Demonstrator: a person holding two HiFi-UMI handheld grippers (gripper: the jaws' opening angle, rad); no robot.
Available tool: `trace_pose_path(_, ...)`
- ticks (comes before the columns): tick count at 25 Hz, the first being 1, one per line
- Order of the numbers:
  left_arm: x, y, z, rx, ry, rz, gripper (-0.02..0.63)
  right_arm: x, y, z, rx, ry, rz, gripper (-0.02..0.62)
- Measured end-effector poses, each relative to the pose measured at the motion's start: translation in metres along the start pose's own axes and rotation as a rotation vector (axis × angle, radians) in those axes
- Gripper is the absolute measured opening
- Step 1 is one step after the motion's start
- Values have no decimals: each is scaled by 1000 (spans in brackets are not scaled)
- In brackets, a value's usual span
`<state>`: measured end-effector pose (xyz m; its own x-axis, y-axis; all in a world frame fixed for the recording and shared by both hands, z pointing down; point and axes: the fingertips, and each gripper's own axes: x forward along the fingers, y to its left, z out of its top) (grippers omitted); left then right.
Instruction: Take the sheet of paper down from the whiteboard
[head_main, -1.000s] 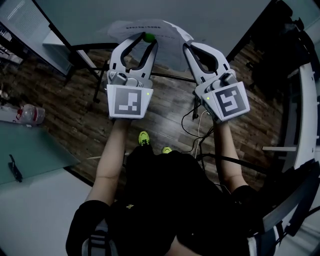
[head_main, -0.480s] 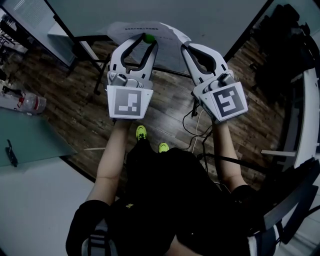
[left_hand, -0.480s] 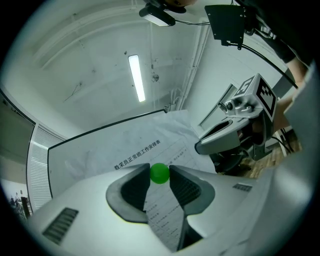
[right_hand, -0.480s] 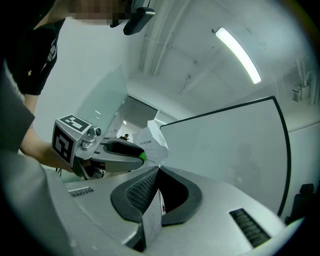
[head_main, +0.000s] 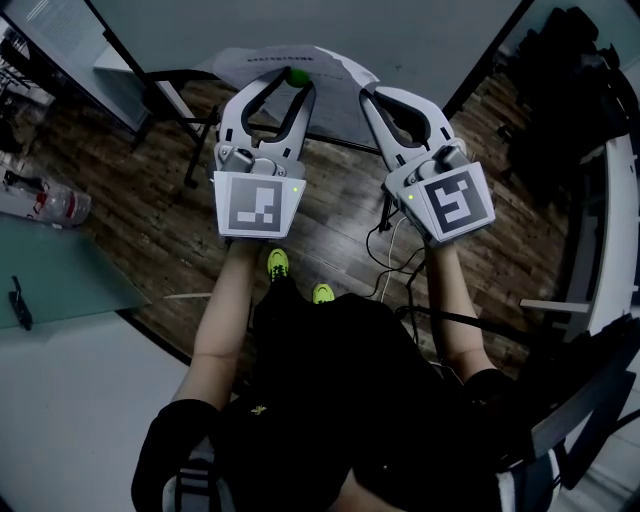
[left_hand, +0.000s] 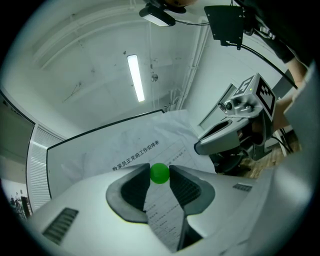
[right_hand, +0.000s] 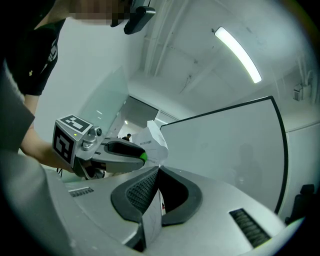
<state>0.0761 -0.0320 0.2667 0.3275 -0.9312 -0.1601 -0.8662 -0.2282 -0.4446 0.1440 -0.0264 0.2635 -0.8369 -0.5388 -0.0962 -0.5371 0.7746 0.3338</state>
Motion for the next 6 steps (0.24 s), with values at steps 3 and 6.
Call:
trace_pose_path(3,1,-5,2,2,1,0,130,-5,-1,-1,5,-1,3,28)
trace_pose_path(6,2,-5,3,8,5,-1,130,-5,-2,-1,8,2,6,28)
